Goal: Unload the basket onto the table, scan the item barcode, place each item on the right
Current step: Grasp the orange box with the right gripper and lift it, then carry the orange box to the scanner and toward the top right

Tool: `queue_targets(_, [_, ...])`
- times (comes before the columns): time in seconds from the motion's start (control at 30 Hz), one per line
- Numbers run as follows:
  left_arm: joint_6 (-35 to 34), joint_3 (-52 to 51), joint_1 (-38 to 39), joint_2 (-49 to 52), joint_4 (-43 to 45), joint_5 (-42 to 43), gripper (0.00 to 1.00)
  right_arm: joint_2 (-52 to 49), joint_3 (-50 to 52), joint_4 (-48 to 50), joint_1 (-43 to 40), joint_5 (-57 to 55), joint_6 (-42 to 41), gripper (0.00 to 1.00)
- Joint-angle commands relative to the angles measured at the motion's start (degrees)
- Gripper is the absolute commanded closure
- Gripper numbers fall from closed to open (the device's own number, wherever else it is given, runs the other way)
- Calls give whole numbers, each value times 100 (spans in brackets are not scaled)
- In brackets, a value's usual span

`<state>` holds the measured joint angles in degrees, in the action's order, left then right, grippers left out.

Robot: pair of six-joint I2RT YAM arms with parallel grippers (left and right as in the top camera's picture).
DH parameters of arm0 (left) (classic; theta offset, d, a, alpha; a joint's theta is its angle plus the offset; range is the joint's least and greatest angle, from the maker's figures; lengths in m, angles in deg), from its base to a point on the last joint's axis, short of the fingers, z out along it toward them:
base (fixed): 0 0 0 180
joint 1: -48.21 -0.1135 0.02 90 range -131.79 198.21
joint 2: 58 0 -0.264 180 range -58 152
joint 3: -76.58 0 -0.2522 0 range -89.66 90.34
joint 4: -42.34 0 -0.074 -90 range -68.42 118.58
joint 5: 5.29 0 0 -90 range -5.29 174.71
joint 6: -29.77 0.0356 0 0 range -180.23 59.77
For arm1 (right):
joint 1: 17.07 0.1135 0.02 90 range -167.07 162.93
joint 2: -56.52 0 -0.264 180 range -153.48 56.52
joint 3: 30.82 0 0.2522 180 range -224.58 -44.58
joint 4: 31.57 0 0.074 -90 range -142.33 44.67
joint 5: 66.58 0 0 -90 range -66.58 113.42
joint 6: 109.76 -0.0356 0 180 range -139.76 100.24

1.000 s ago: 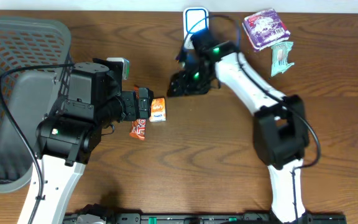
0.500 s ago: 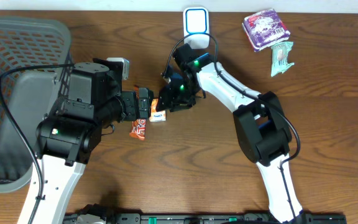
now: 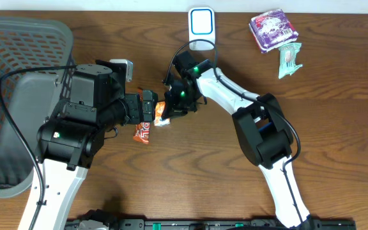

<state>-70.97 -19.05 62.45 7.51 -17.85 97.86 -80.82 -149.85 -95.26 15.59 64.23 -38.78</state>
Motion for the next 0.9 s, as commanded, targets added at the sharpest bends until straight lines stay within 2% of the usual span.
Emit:
queue_targets(0.0, [-50, 98, -20, -4, -4, -55, 1, -184, -4, -52, -247, 1145, 496, 99])
queue_targets(0.13, [-50, 98, -20, -4, -4, -55, 1, -184, -4, -516, -776, 2809, 1663, 99])
queue_targets(0.37, [-50, 98, -20, -4, -4, -55, 1, -184, -4, -2006, -1373, 2754, 3587, 99])
queue_targets(0.47, [-50, 98, -20, -4, -2, -55, 1, -184, -4, -2144, -1541, 1773, 3344, 99])
queue_targets(0.5, [-50, 98, -20, -4, -2, -55, 1, -179, -20, -2120, -1596, 911, 2726, 99])
queue_targets(0.6, [-50, 98, -20, -4, -2, -55, 1, -146, -286, -2177, -1641, -461, 2144, 99])
queue_targets(0.63, [-50, 98, -20, -4, -4, -55, 1, -85, -592, -2258, -1646, -1412, 1749, 99])
queue_targets(0.7, [-50, 98, -20, -4, -2, -55, 1, -4, -1010, -2345, -1641, -2229, 1488, 99])
queue_targets(0.73, [-50, 98, -20, -4, -2, -55, 1, 76, -1530, -2350, -1609, -2990, 1327, 99])
queue_targets(0.87, [-50, 98, -20, -4, -2, -55, 1, 92, -2472, -2024, -1460, -4376, 1353, 99])
